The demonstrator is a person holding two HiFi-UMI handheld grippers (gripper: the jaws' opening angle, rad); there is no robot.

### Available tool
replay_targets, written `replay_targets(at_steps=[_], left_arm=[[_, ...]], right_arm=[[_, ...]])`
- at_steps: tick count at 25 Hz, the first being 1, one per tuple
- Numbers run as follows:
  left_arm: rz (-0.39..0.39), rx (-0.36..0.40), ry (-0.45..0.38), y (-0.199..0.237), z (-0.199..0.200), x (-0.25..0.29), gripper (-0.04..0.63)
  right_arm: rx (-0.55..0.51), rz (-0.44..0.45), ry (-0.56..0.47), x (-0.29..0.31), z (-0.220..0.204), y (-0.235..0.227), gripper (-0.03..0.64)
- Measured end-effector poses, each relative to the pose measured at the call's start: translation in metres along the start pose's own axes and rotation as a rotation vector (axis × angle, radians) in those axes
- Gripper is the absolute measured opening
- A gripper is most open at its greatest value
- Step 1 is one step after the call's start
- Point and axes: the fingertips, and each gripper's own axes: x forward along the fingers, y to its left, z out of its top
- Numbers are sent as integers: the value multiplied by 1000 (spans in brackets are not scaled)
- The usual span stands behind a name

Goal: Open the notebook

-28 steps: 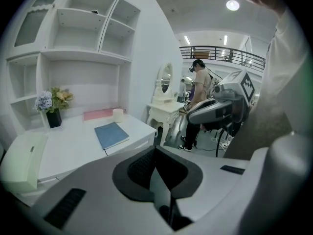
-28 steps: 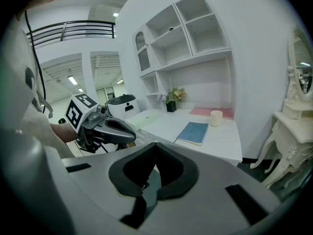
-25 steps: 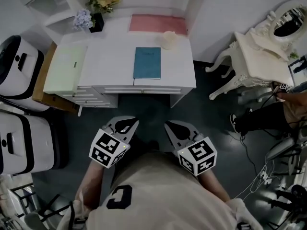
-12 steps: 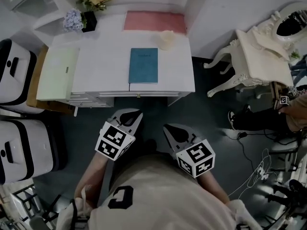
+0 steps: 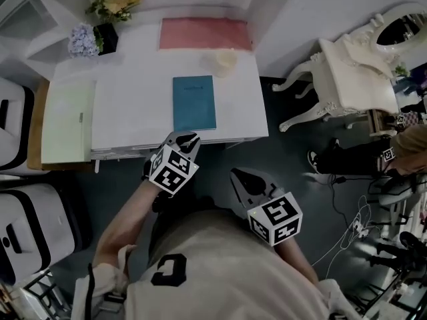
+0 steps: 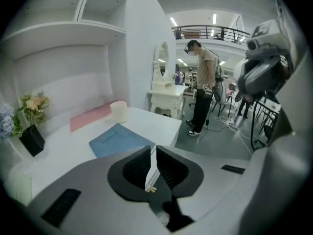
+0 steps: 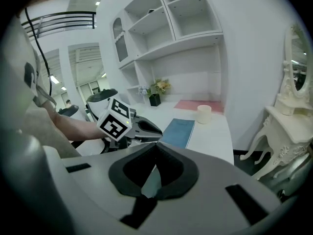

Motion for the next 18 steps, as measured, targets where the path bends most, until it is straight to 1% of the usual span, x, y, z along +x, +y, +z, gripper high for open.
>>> replay_targets(at_steps=[1, 3, 5, 8, 11, 15, 18], left_arm=[[-15, 23, 17, 4, -2, 9, 30], [-51, 65, 62, 10, -9, 24, 93], [-76, 82, 99, 15, -16, 37, 126], [-77, 107, 121, 22, -21, 50, 129], [-66, 183, 138, 24, -25, 62, 131], [-67, 286, 165, 18, -27, 78, 149], [-60, 345, 183, 12, -28, 88, 152]], right_arm=[[5, -7, -1, 3, 3, -1, 21], [13, -12, 1, 12, 7, 0, 21], [19, -11, 9, 20, 11, 1, 21], [27, -19, 16, 29, 15, 1, 21], [51, -36, 12, 36, 17, 0, 21], [72, -45, 13, 42, 17, -1, 21], [92, -66, 8, 39, 15, -7, 21]])
